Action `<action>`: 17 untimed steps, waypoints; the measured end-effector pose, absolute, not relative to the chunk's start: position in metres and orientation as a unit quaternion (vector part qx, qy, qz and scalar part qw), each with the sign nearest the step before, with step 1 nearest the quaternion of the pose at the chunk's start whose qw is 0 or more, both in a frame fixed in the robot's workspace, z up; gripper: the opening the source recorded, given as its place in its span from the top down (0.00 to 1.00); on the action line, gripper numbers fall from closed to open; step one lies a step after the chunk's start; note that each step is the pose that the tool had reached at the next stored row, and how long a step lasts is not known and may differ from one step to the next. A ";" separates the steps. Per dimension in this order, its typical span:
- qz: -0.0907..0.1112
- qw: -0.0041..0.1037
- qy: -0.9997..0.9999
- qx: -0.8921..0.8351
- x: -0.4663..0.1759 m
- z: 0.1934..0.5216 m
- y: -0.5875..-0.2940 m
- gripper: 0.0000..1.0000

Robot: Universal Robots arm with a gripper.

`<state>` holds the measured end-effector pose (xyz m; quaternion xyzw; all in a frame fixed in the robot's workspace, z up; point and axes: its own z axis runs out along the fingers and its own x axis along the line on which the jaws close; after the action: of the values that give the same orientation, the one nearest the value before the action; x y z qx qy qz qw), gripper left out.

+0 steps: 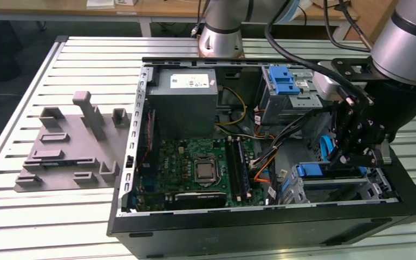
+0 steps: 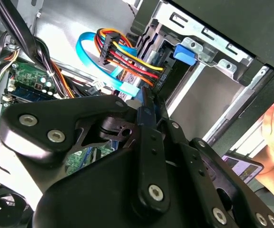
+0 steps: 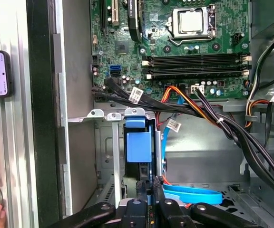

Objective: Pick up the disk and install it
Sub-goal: 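Insert the second disk wire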

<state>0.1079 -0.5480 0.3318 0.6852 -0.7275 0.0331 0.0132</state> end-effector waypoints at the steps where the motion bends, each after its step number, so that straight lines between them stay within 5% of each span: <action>1: 0.033 0.013 -0.727 0.685 0.108 0.332 -0.548 0.84; 17: 0.031 0.011 -0.728 0.685 0.108 0.334 -0.548 0.84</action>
<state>0.1079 -0.5481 0.3344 0.6852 -0.7276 0.0306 0.0108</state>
